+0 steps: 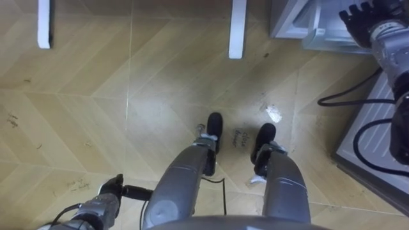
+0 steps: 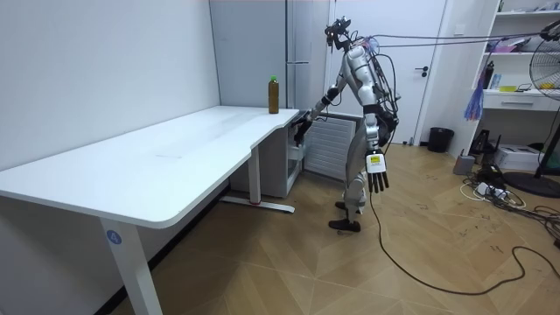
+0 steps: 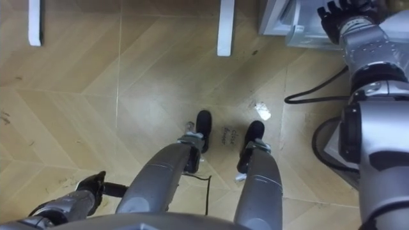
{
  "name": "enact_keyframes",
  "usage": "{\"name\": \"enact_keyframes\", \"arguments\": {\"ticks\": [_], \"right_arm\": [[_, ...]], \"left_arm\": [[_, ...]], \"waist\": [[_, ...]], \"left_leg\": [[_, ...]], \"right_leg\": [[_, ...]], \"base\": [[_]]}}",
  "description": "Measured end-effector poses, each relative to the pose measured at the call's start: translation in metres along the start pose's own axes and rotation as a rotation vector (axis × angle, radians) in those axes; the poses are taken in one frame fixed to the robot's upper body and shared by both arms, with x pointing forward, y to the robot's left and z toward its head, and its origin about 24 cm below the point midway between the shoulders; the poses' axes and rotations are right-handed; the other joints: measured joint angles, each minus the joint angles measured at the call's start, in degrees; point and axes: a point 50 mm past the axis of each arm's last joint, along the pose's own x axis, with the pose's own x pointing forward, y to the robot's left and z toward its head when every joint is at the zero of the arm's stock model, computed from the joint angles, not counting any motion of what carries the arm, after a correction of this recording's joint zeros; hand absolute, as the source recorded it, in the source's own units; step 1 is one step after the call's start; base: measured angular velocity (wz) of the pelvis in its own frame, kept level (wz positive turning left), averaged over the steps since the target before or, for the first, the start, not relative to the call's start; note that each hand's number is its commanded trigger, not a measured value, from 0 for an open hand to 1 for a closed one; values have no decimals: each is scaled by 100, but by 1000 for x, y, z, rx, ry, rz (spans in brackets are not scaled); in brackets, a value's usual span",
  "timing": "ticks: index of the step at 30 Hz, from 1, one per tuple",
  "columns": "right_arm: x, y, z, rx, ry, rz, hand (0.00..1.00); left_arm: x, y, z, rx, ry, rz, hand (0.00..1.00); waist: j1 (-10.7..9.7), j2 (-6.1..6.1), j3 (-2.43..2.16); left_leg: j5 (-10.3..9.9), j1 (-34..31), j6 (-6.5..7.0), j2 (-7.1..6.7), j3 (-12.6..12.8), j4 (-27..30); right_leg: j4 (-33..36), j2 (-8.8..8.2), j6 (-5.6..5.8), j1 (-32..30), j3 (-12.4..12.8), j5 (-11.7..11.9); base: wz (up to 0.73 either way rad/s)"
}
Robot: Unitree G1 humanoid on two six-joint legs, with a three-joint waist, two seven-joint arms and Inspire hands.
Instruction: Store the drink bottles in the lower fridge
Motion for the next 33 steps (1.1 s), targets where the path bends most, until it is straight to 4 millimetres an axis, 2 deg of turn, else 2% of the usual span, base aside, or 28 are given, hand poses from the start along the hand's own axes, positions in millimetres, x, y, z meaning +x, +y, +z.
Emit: {"name": "enact_keyframes", "arguments": {"ticks": [10, 20, 29, 33], "right_arm": [[-1, -2, 11, 0, -26, 3, 0], [-1, -6, 12, 2, -28, 2, 0], [-2, -23, 6, -7, -8, -47, 0], [-4, -44, 1, -42, 5, -72, 0]], "left_arm": [[0, 0, 1, 1, -2, 0, 0], [0, -1, 8, 1, -15, -1, 0], [1, -2, 15, 0, -37, -9, 0], [1, 0, 16, -20, -40, -15, 0]], "waist": [[72, 30, 4], [81, 23, 11], [76, -17, 36], [69, -20, 36]], "left_leg": [[4, -25, 6, -17, -54, -21], [4, 16, 6, -13, -47, -39], [5, 373, 3, -12, -46, -241], [2, 627, 4, 18, -63, -334]], "right_leg": [[7, 14, 22, -40, 44, -9], [7, 10, 22, 9, 29, -9], [-140, 26, 39, 347, -10, -49], [-417, 108, 75, 703, -34, -17]], "base": [[0], [0], [1], [3]]}}
